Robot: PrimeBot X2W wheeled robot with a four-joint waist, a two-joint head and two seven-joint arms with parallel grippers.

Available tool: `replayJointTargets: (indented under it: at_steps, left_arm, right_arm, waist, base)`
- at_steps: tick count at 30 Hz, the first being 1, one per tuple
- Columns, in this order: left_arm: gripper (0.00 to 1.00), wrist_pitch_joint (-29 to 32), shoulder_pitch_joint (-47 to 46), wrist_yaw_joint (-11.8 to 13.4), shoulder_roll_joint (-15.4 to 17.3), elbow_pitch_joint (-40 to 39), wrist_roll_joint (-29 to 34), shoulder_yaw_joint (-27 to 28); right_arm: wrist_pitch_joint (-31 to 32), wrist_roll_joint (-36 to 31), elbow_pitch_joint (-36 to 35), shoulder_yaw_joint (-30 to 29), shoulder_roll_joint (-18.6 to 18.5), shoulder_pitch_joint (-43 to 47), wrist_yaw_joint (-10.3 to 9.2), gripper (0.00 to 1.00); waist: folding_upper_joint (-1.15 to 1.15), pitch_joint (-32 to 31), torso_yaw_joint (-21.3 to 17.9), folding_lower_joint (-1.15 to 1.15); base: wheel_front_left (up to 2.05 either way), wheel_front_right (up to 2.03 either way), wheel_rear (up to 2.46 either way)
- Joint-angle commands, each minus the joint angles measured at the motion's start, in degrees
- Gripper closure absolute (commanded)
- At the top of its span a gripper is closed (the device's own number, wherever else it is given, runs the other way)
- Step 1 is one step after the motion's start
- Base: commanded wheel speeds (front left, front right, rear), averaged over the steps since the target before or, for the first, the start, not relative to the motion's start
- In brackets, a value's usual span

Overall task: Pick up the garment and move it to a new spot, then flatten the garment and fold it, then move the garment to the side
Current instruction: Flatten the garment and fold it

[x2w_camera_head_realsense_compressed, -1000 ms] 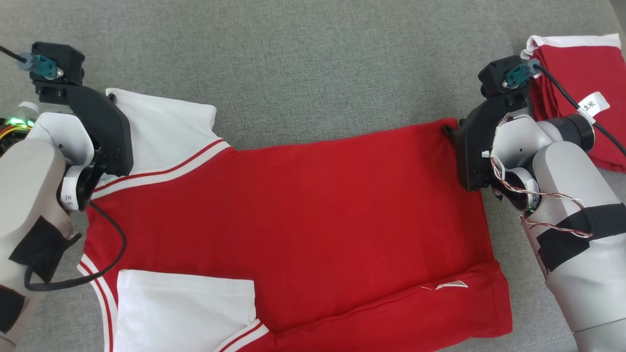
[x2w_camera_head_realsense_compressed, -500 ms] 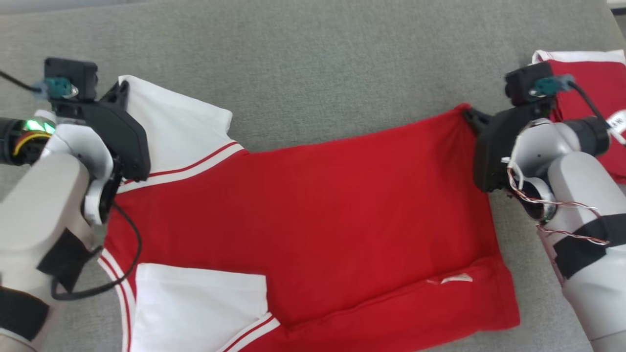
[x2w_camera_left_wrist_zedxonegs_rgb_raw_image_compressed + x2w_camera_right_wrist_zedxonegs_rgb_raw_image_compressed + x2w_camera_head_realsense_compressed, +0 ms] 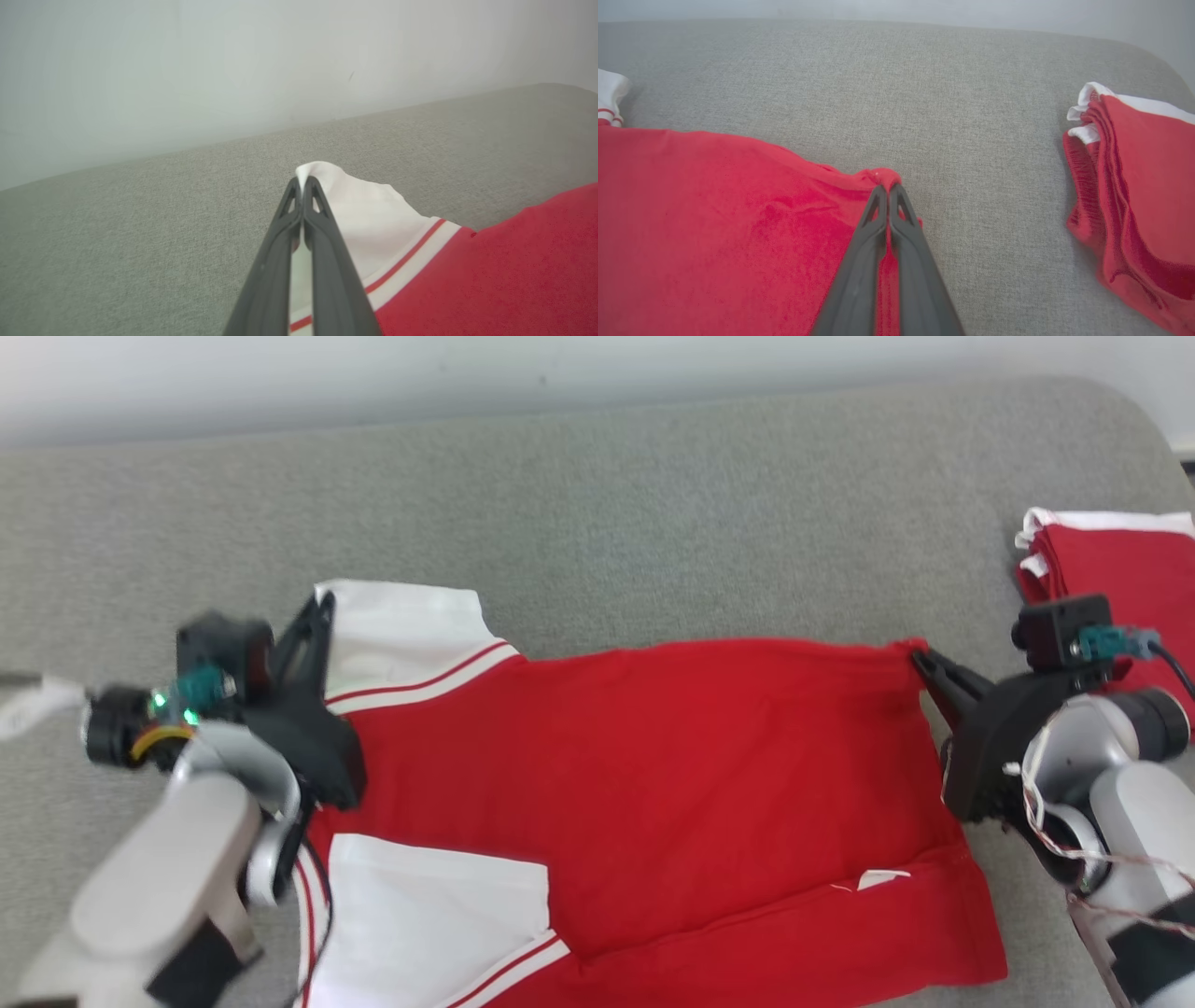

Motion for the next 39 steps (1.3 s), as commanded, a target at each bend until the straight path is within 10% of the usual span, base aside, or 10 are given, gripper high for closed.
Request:
replayJointTargets:
  at_steps: [1,22,39]
  left_arm:
    - [1.00,-1.52,2.72,1.08,0.11,-2.00,0.29,-0.02]
    - [1.00,-5.99,39.78,10.61,4.70,-36.71,-12.50,3.81]
    - [1.00,-5.16,46.56,6.93,1.86,-32.87,-17.96,2.13]
  right_arm:
    - [0.23,0.20,-1.27,-0.78,-0.53,2.01,-0.12,1.00]
    - [9.91,-2.06,-13.27,-6.91,-3.64,20.49,-0.11,1.00]
    - [13.62,-6.72,-12.07,-7.02,-6.49,24.66,-0.11,1.00]
  waist:
    - [0.00,-2.49,1.71,0.01]
    - [0.00,-9.45,4.69,0.01]
    - [0.00,-12.30,8.18,0.01]
  base:
    - [0.00,0.00,0.00]
    - [0.00,0.00,0.00]
    - [0.00,0.00,0.00]
